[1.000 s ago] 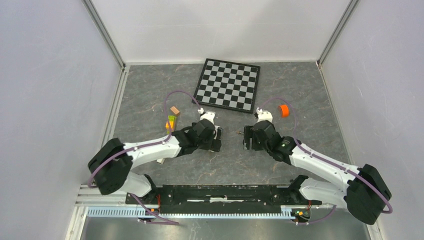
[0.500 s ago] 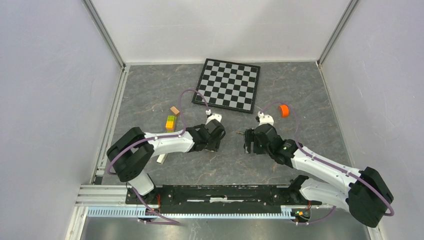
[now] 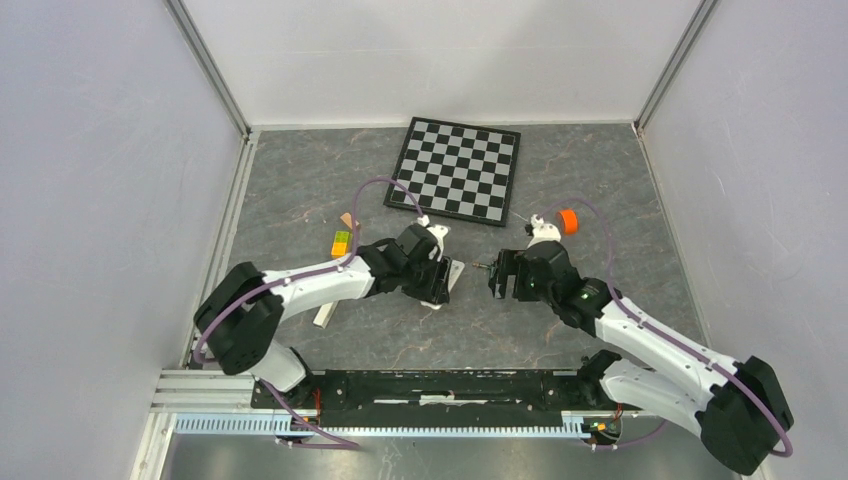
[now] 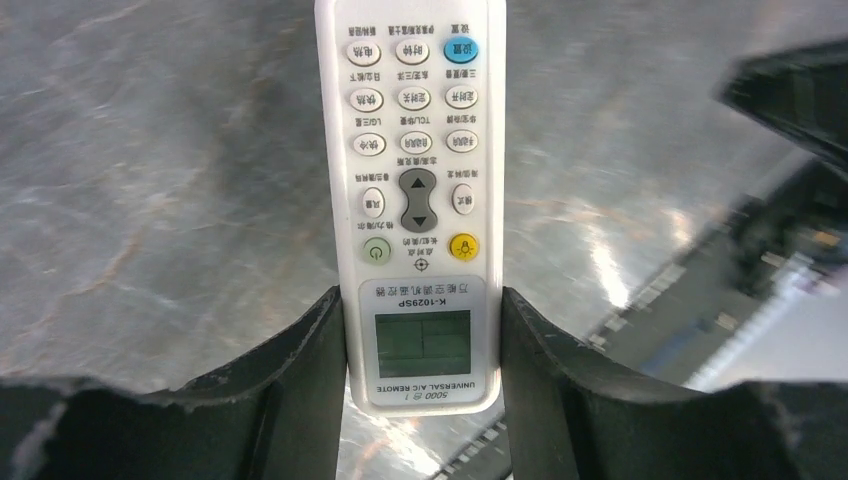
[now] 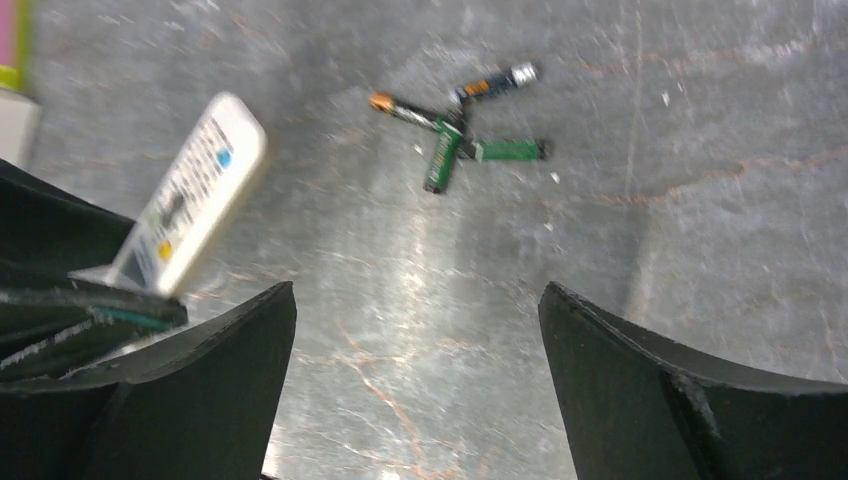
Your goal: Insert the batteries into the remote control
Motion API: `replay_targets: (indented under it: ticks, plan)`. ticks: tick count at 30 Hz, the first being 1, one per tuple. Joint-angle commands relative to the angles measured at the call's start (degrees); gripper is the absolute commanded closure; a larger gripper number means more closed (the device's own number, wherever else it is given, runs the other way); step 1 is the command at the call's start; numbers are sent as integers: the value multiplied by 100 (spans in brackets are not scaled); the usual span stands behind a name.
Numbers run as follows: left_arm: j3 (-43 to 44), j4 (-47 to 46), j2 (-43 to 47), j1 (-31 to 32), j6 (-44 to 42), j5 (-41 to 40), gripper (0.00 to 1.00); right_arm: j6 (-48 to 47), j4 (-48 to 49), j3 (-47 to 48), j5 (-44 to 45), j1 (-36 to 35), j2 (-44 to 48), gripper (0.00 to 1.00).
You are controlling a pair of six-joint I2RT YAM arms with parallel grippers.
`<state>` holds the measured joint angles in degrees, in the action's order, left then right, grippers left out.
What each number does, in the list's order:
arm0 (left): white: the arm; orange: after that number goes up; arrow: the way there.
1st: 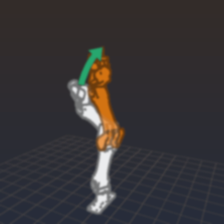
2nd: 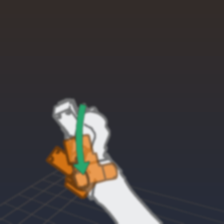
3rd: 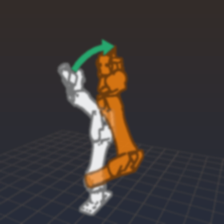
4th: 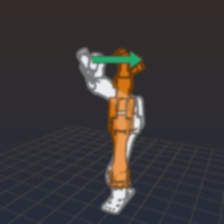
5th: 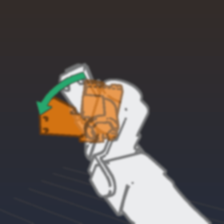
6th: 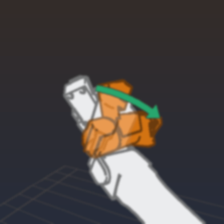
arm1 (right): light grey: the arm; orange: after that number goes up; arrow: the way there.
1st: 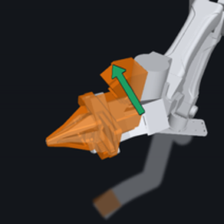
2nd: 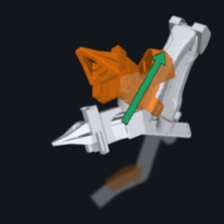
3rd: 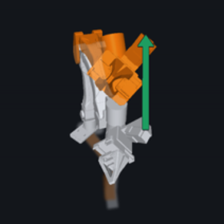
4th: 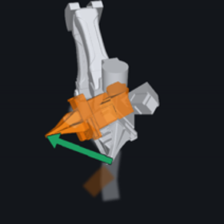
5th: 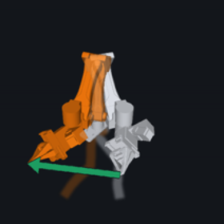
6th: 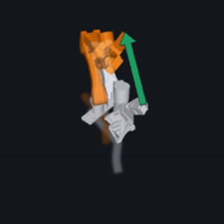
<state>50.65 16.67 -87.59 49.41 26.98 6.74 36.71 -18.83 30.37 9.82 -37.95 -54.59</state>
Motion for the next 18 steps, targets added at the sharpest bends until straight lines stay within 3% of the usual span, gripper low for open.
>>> replay_targets:
  ticks: [1,8,11,18]
  plan:
    - [295,-259,612,-340,-202,2109,98,102,787,353,-898,256,349,3]
    - [410,-892,1017,-995,1085,3627,98,1719,2459,104,-1505,370,732,2]
    - [376,-1389,1116,-1008,1684,3890,98,2383,3053,-56,-1575,368,718,2]
    - [270,-2508,1263,-1021,2599,4103,98,3094,3321,-80,-2111,369,230,2]
